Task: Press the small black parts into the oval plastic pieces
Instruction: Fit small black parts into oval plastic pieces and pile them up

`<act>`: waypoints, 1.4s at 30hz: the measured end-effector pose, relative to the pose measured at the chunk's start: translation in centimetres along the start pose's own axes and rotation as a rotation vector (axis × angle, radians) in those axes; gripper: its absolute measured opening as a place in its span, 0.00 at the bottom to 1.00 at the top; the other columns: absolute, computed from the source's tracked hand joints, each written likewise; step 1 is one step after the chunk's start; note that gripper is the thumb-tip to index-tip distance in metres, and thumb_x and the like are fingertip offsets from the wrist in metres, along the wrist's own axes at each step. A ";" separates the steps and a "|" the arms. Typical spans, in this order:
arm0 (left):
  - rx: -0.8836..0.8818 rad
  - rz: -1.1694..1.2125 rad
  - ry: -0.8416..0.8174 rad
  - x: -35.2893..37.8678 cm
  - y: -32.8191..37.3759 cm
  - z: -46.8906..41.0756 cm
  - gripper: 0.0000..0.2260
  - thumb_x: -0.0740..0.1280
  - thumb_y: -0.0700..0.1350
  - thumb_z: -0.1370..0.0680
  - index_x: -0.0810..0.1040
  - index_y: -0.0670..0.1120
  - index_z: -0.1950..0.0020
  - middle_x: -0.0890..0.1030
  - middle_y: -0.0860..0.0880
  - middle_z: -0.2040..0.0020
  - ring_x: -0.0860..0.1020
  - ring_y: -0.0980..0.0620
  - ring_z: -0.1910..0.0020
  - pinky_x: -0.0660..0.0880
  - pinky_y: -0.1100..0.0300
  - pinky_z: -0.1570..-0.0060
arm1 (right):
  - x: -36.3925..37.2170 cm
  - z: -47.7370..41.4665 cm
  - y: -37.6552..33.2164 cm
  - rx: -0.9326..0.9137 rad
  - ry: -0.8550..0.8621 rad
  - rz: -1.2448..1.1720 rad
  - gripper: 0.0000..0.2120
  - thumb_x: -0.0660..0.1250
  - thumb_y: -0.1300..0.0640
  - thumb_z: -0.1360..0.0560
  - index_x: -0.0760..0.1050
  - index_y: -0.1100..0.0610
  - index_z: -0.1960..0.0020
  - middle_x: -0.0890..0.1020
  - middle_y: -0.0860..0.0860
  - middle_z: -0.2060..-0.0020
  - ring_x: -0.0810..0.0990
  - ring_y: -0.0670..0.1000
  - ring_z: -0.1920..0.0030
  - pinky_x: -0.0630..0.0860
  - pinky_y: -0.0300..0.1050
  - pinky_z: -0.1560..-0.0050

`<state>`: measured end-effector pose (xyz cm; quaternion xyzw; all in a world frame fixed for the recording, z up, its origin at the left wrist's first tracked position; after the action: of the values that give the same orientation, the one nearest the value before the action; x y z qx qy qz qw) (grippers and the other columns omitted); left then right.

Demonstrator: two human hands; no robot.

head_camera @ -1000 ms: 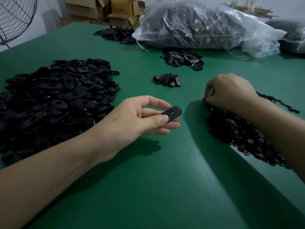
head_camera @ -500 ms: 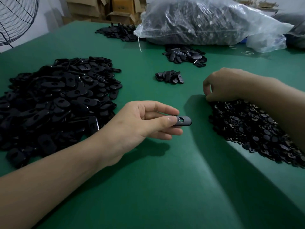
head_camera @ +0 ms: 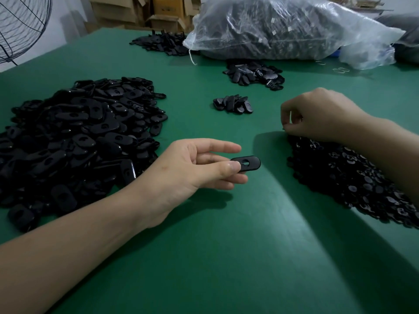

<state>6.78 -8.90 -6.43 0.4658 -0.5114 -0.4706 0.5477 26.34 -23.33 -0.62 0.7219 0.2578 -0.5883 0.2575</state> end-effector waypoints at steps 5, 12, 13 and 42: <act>0.011 0.000 0.001 -0.1 0.1 0.0 0.15 0.74 0.42 0.26 0.82 0.43 0.40 0.88 0.44 0.52 0.87 0.48 0.51 0.81 0.64 0.55 | -1.5 0.5 -0.3 -0.006 0.040 -0.217 0.05 0.73 0.52 0.29 0.80 0.43 0.60 0.81 0.42 0.69 0.77 0.41 0.68 0.76 0.45 0.63; 0.012 -0.006 0.006 -0.2 -0.1 -0.1 0.15 0.73 0.42 0.26 0.81 0.43 0.40 0.88 0.44 0.52 0.87 0.48 0.52 0.81 0.64 0.55 | 0.1 1.2 -0.8 -0.015 -0.042 -0.269 0.05 0.76 0.51 0.28 0.82 0.42 0.60 0.81 0.42 0.71 0.78 0.40 0.67 0.72 0.43 0.64; 0.013 -0.003 0.009 -0.2 -0.1 -0.1 0.16 0.73 0.43 0.26 0.81 0.43 0.39 0.88 0.44 0.52 0.87 0.48 0.52 0.81 0.64 0.55 | 0.3 1.2 -0.7 -0.011 -0.049 -0.262 0.04 0.76 0.51 0.28 0.83 0.42 0.59 0.81 0.43 0.70 0.78 0.41 0.68 0.73 0.43 0.64; 0.024 0.004 0.015 -0.3 -0.2 -0.2 0.13 0.73 0.39 0.23 0.81 0.44 0.39 0.88 0.45 0.54 0.87 0.48 0.53 0.81 0.64 0.56 | -1.3 2.0 -2.6 -0.090 0.051 -0.087 0.04 0.72 0.54 0.23 0.82 0.46 0.55 0.82 0.38 0.63 0.80 0.44 0.63 0.74 0.39 0.60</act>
<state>6.95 -8.60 -6.64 0.4749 -0.5139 -0.4597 0.5469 22.90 -22.89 0.08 0.7125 0.3217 -0.5682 0.2570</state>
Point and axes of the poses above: each hand's wrist, its own z-axis away from the middle knuckle, its own x-axis out of the palm, y = z × x, the point moved 9 cm from there along -z, towards the middle knuckle
